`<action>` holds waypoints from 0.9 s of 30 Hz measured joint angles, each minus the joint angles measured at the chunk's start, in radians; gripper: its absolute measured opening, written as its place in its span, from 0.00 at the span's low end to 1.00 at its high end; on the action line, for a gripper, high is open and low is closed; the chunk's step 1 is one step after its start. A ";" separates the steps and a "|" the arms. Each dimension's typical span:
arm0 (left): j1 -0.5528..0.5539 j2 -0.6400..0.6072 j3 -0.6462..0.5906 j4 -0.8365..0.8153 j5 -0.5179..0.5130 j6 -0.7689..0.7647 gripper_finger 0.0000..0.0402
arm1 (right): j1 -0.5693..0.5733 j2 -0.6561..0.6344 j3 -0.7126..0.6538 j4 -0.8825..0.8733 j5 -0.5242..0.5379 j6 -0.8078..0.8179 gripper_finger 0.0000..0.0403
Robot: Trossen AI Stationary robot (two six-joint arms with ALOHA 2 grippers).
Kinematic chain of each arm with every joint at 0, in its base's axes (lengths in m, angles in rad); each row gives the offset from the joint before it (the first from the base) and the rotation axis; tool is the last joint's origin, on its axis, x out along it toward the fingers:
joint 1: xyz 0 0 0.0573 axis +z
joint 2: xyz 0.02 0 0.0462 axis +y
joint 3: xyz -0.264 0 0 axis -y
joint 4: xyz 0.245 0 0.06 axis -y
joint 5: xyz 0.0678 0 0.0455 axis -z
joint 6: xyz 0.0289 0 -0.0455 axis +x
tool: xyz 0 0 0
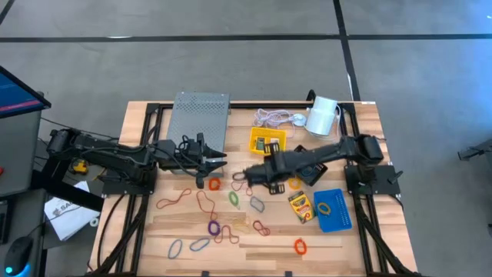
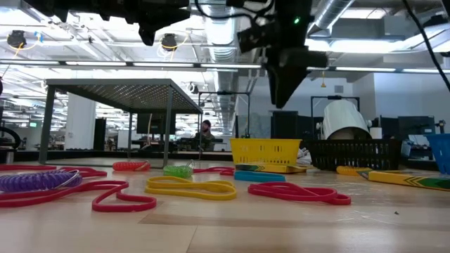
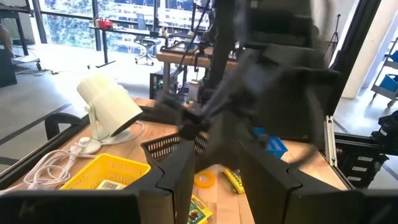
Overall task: Pick & Place Office Desk Supplies
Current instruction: Put the crayon box into the yellow bin
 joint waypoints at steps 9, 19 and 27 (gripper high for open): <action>0.000 0.000 0.000 -0.005 0.000 0.000 0.30 | 0.118 -0.114 -0.075 -0.001 0.100 0.170 0.29; 0.000 0.000 0.000 0.013 0.000 0.000 0.30 | 0.251 -0.268 -0.327 0.116 0.130 0.248 0.29; 0.000 0.000 0.000 0.019 0.000 0.000 0.30 | 0.343 -0.305 -0.547 0.378 0.203 0.249 0.27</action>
